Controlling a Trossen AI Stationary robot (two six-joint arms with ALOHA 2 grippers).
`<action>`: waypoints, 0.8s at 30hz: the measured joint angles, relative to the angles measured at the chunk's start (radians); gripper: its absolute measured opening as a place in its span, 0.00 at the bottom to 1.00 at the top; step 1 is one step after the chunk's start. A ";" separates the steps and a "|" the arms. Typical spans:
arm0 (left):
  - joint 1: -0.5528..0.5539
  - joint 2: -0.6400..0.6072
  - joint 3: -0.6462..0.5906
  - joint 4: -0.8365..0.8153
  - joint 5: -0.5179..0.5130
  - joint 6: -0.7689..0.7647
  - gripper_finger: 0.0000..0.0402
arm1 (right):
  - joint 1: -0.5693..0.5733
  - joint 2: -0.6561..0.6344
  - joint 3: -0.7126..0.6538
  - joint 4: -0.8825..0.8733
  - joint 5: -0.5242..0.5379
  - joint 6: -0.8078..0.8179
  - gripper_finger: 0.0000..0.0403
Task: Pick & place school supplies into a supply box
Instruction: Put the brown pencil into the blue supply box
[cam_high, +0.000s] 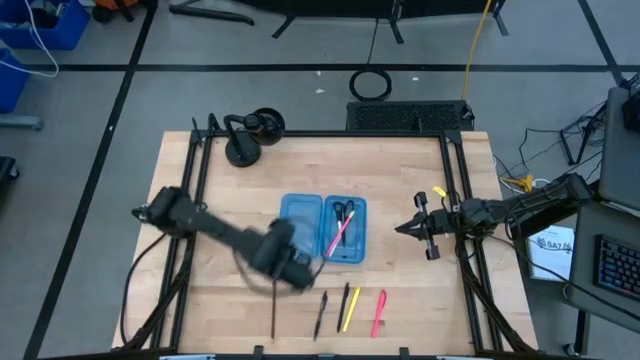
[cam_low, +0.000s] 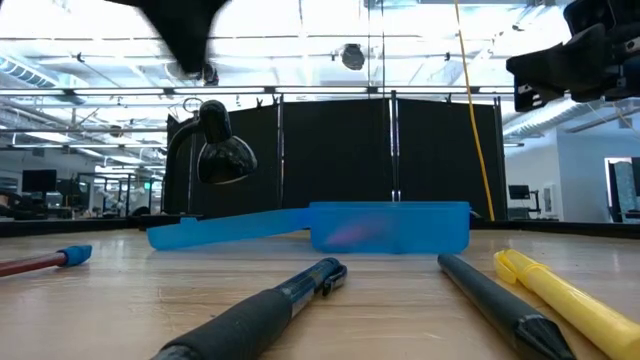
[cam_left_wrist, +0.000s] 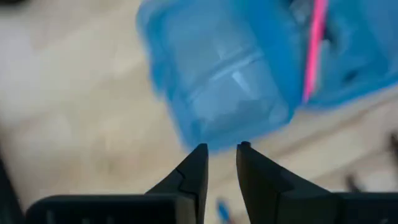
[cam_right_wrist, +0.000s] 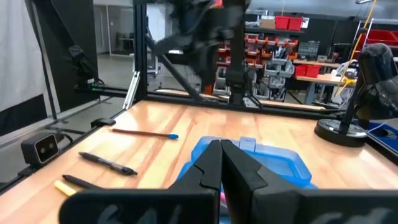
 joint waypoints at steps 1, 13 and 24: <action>-0.032 -0.001 -0.038 0.003 0.019 -0.070 0.21 | 0.000 0.000 0.000 -0.006 0.000 0.000 0.00; -0.118 0.001 -0.438 0.484 0.259 -0.236 0.54 | 0.000 0.000 0.000 0.024 0.000 -0.002 0.00; -0.109 0.001 -0.492 0.594 0.313 -0.232 0.77 | 0.000 0.000 0.000 0.024 0.001 -0.003 0.00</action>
